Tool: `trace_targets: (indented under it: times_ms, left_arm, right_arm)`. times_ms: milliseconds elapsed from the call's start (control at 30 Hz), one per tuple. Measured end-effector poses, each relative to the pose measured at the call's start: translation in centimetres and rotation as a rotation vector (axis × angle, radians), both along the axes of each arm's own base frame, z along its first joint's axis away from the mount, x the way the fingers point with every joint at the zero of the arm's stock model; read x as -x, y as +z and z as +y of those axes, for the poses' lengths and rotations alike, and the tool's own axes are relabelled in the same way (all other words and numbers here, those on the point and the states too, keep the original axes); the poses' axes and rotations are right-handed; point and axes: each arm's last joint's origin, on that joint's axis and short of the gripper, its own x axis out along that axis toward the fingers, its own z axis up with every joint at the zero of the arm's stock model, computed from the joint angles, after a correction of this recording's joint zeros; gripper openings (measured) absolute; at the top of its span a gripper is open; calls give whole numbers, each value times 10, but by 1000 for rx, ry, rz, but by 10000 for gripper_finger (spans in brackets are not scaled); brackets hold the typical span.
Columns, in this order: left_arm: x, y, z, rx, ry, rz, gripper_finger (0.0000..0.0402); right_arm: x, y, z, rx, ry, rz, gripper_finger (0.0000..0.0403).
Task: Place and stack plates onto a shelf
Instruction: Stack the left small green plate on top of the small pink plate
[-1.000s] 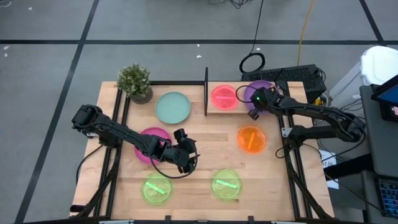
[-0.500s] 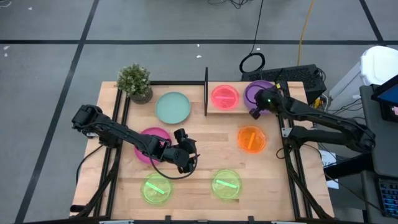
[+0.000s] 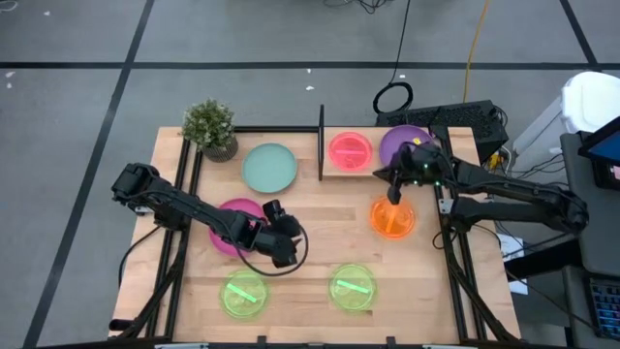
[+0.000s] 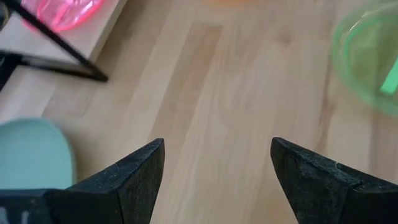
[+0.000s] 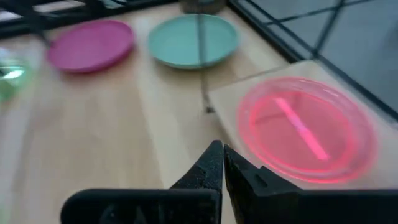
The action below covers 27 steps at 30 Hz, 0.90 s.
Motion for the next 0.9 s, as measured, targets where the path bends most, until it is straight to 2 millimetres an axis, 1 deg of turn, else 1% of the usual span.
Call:
trace_targets:
  times_ms: [133,300,400,533,700,767,900]
  left_arm:
    - [7,-4,-3,37,24,58,298]
    - [16,-7,-16,116,-14,122,298]
    - [23,-8,-30,155,-40,141,298]
    - [36,-8,-55,198,-112,161,298]
    - [55,-9,-86,267,-194,199,298]
    - [64,-10,-95,320,-180,228,298]
    - [82,-12,-108,404,-72,283,298]
  right_arm:
    - [-4,2,8,-24,75,-27,0]
    - [-7,2,17,-39,158,-40,0]
    - [-9,-2,22,-51,230,-76,0]
    - [-12,-10,29,-49,331,-169,0]
    - [-13,-14,31,-20,349,-237,0]
    - [-13,-13,31,-11,351,-248,0]
    - [-13,-13,31,11,358,-252,0]
